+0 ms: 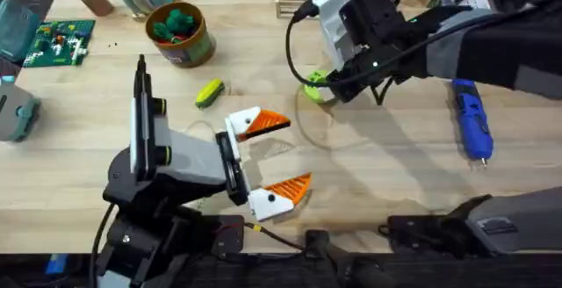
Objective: Pick up the gripper from the table and insert it into the empty holder that is missing its gripper. Then pick up a screw, insert it into the mounting hole, and use the screwdriver to tighten it. Finally, clean up the table by picking up the vegetable and placing it into the bucket.
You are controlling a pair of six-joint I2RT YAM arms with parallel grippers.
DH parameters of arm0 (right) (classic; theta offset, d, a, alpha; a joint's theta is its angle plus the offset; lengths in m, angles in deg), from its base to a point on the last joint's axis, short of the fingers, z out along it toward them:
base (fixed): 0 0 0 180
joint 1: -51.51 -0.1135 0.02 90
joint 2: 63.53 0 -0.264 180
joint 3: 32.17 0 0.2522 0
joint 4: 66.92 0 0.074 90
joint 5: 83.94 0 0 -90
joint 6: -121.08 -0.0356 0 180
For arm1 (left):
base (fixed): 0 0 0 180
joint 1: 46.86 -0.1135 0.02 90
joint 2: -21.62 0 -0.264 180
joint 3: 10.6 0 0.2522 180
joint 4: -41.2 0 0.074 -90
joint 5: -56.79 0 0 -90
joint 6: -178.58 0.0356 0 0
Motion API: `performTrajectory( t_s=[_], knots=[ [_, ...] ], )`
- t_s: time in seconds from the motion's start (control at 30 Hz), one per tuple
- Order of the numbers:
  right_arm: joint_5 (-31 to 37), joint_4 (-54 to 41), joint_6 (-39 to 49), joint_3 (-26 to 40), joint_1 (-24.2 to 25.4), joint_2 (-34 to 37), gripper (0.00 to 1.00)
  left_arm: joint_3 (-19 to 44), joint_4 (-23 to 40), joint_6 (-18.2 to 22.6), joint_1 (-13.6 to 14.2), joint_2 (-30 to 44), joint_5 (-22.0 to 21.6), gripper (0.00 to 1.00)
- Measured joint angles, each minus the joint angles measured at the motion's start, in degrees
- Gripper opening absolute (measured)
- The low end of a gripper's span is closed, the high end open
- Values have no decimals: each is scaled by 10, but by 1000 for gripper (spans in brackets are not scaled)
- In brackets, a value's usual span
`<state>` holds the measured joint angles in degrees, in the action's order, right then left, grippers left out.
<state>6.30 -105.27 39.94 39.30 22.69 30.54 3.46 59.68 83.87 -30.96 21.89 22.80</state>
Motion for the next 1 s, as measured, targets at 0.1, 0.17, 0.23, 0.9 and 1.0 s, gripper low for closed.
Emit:
performTrajectory(
  t_s=[0.1, 0.17, 0.23, 0.9, 1.0],
  knots=[
    [2, 3, 2, 4, 0, 6, 237, 0, 0, 0, 0, 0, 0, 993],
    [2, 4, 2, 6, 0, 8, 220, 0, 0, 0, 0, 0, 0, 993],
    [2, 4, 2, 6, 0, 8, 206, 0, 0, 0, 0, 0, 0, 993],
    [11, 5, 2, 8, 0, 8, 6, 0, 0, 0, 0, 0, 0, 993],
    [19, -4, 2, 11, -1, 7, 6, 0, 0, 0, 0, 0, 0, 993]
  ],
)
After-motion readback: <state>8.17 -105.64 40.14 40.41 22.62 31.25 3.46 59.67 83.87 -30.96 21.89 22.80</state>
